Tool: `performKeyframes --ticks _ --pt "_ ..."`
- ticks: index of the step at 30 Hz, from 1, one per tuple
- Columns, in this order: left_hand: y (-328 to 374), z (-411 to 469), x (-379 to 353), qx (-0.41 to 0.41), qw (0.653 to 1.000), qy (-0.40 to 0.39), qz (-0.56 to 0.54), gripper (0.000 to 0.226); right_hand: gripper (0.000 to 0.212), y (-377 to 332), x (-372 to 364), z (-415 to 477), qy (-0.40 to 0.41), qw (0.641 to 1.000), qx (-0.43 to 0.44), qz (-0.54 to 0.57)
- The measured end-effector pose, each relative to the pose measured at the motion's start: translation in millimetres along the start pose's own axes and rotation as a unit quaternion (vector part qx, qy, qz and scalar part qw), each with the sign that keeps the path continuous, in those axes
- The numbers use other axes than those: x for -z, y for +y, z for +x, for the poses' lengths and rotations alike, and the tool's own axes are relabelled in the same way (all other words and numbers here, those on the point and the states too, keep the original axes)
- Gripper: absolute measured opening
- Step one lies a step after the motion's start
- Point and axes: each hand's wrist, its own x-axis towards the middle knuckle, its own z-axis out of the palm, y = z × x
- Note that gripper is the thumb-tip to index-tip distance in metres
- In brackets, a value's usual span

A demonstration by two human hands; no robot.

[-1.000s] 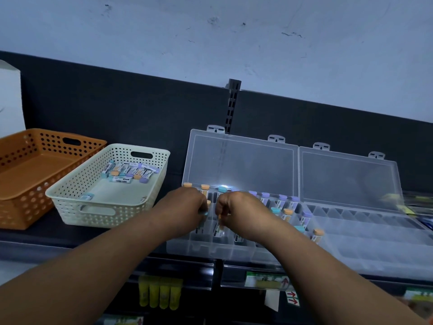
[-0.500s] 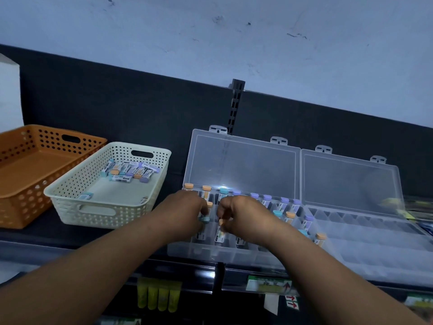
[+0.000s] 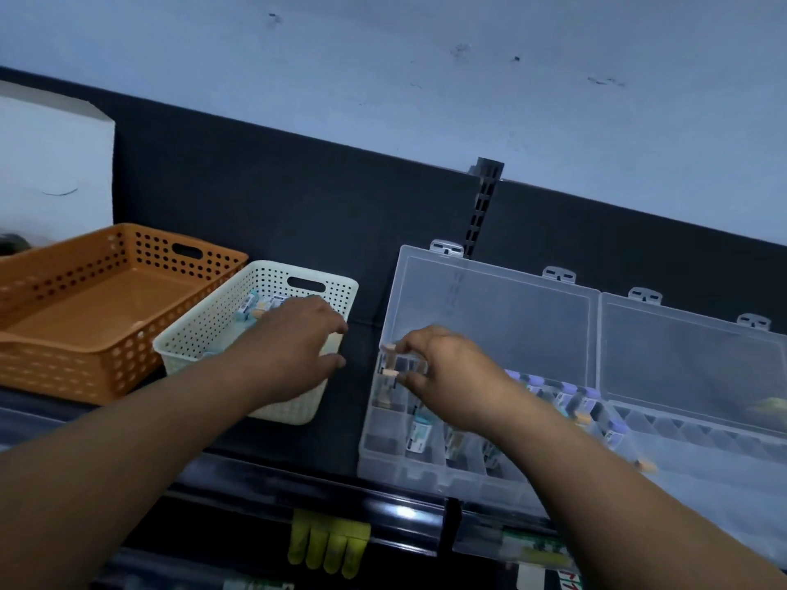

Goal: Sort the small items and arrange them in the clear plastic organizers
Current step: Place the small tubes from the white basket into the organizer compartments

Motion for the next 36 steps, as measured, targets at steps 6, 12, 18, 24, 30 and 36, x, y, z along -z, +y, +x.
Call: performKeyframes --ticks 6,12,18,24,30,36 --pt "-63.0 -2.0 18.7 0.037 0.997 -0.008 0.062 0.051 0.049 -36.2 -15.2 42.1 -0.001 0.999 0.045 -0.010" --pt "-109.4 1.5 27.0 0.066 0.992 -0.051 0.092 0.052 0.056 -70.6 -31.6 86.9 -0.026 0.999 0.039 -0.003" --pt "-140.8 14.6 26.4 0.093 0.991 -0.077 0.063 0.060 0.058 -95.1 -52.3 133.6 -0.067 0.998 0.020 0.002" --pt "-159.8 19.3 15.7 0.106 0.988 -0.104 -0.031 0.071 0.054 -107.7 -76.0 184.5 -0.127 0.991 -0.032 -0.022" --pt "-165.6 19.8 10.9 0.102 0.988 -0.079 -0.080 0.067 0.039 -117.2 -97.3 222.0 -0.156 0.986 -0.038 -0.037" --pt "-166.7 19.3 11.7 0.089 0.988 -0.076 -0.099 0.067 0.053 -112.6 -107.8 229.0 -0.182 0.982 -0.013 -0.056"
